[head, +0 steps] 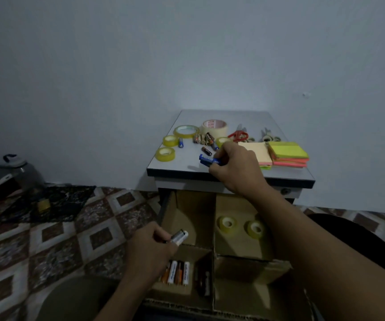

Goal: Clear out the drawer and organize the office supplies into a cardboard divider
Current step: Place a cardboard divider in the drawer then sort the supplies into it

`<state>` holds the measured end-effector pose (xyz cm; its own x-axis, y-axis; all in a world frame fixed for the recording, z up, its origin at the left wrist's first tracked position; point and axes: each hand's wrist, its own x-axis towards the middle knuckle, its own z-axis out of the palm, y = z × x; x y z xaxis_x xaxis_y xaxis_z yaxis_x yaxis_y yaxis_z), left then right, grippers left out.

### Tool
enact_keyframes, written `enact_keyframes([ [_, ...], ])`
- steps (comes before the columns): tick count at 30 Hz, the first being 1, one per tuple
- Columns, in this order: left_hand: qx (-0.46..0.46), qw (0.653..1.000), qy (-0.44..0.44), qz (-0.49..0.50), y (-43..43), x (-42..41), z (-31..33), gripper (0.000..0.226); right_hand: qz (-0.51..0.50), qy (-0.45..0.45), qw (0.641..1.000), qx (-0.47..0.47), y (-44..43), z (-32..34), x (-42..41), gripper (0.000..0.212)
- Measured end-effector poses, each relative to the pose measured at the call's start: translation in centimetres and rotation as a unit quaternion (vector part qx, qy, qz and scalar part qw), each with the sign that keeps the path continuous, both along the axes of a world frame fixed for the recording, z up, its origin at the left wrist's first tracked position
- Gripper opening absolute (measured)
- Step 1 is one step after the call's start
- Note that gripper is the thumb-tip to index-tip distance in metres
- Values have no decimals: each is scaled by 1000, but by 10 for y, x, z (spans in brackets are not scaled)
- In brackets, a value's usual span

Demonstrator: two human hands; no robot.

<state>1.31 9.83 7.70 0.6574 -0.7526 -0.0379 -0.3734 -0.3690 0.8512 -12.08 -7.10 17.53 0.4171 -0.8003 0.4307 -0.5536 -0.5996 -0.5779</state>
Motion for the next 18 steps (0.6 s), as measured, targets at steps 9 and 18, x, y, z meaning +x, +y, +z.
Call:
enact_keyframes([
  [9,123,990,47,-52,3,-17,-17,22,3,-3,999,34,20,-16,-19,14],
  [18,214,967,106,-93,-27,-23,-47,25,-1,6,998,60,23,-30,-30,17],
])
